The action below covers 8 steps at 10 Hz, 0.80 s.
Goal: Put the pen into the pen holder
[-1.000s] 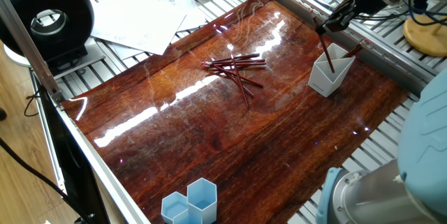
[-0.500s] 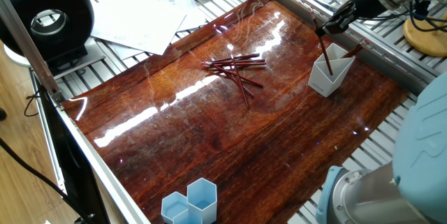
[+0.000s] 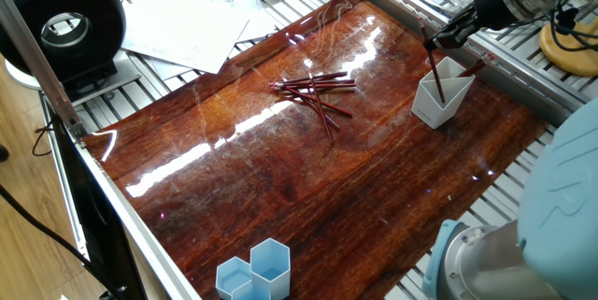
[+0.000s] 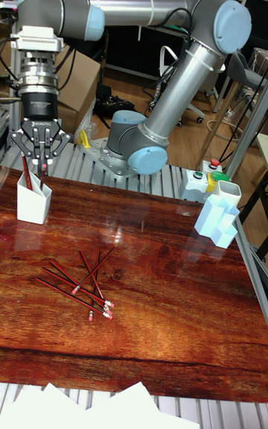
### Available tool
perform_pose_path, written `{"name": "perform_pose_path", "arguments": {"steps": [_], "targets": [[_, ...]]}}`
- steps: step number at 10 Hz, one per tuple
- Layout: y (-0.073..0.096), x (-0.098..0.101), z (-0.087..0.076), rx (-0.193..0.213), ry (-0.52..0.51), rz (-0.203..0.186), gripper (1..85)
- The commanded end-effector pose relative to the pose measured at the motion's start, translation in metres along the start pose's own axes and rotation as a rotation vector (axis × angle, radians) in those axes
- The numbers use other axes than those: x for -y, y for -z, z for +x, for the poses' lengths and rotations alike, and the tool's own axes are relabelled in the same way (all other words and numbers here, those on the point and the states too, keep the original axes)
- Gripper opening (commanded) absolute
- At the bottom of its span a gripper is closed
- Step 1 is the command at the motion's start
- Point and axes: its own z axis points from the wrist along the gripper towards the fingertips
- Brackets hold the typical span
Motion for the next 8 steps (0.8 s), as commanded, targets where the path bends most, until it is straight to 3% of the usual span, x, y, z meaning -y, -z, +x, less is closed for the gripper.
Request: {"name": "perform_pose_path", "arguments": {"steps": [1, 4, 8], "targets": [[0.001, 0.0, 0.0, 0.021, -0.018, 0.018, 1.3], [0.002, -0.005, 0.013, -0.022, 0.003, 0.014, 15.3], [0.004, -0.007, 0.02, -0.047, 0.007, 0.008, 23.0]]}}
